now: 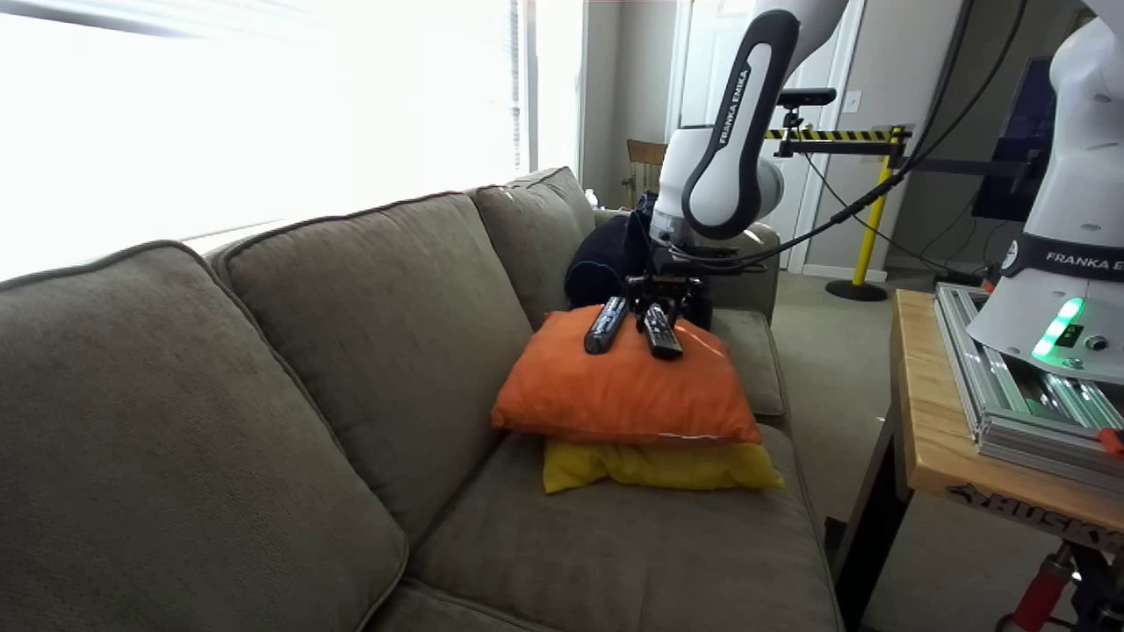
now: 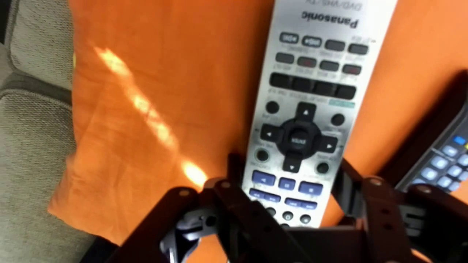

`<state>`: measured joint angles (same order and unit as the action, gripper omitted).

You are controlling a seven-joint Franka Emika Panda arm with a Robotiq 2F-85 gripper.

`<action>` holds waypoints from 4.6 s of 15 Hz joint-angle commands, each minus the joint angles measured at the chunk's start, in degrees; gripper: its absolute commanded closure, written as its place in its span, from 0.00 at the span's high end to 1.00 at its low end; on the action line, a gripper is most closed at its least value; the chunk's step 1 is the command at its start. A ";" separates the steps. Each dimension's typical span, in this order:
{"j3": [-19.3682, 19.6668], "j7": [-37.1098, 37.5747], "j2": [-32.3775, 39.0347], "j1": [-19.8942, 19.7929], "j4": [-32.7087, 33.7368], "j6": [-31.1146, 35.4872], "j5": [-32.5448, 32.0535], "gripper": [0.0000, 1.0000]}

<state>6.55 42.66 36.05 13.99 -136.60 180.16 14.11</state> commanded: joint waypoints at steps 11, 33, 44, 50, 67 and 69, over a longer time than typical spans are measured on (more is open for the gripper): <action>7.05 -0.33 -15.26 9.68 -4.55 -14.15 -11.11 0.35; -6.88 -4.56 1.98 -2.64 -2.70 9.02 3.35 1.00; -6.53 -4.16 2.09 -1.46 -1.28 8.50 5.26 0.34; 0.33 -4.51 -3.42 5.25 -3.98 6.15 7.80 0.34; 10.90 -43.81 -9.64 -6.66 -2.91 -0.79 -18.71 0.34; 13.16 -46.13 -7.99 -6.46 -1.87 0.19 -21.76 0.34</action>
<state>16.20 -0.49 25.76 6.14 -139.92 178.78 -2.97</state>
